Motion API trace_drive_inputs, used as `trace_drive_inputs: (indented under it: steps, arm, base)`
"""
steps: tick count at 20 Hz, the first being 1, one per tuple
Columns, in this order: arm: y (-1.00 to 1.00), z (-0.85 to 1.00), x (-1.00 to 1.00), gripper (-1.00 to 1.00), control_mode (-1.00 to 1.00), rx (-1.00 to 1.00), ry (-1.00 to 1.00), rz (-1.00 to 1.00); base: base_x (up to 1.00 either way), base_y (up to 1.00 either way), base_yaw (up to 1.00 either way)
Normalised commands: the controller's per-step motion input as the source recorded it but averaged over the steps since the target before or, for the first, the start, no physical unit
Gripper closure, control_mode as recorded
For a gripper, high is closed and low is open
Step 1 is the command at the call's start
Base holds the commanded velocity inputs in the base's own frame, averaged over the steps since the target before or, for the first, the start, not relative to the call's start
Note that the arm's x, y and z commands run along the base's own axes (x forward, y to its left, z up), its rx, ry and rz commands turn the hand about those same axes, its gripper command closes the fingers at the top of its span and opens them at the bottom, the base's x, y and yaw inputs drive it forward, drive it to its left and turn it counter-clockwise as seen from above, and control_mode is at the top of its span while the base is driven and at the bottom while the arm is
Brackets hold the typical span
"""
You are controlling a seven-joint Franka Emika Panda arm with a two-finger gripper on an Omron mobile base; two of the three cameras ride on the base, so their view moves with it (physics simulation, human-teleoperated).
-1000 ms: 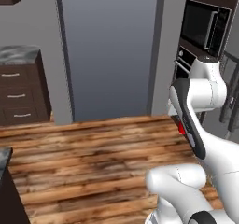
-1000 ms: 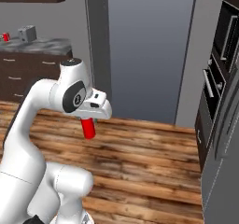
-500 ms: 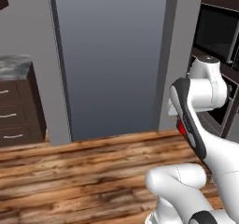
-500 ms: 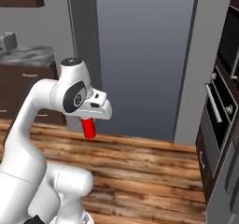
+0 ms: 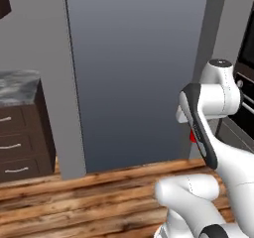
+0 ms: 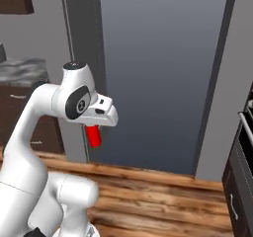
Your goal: Four empty soda cans are scattered around the kitchen. Gather all the cans and cluster them next to the stove for recycling.
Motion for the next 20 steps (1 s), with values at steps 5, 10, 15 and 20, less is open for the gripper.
trace_drive_inputs:
  steps: [5, 10, 15, 20]
  arm:
    - [0.00, 0.00, 0.00, 1.00, 1.00, 0.00, 0.00, 0.00]
    - [0.00, 0.00, 0.00, 1.00, 1.00, 0.00, 0.00, 0.00]
    - [0.00, 0.00, 0.00, 1.00, 1.00, 0.00, 0.00, 0.00]
    - [0.00, 0.00, 0.00, 1.00, 1.00, 0.00, 0.00, 0.00]
  base:
    - [1.00, 0.30, 0.00]
    - [1.00, 0.51, 0.00]
    - [0.50, 0.94, 0.00]
    - [0.09, 1.00, 0.00]
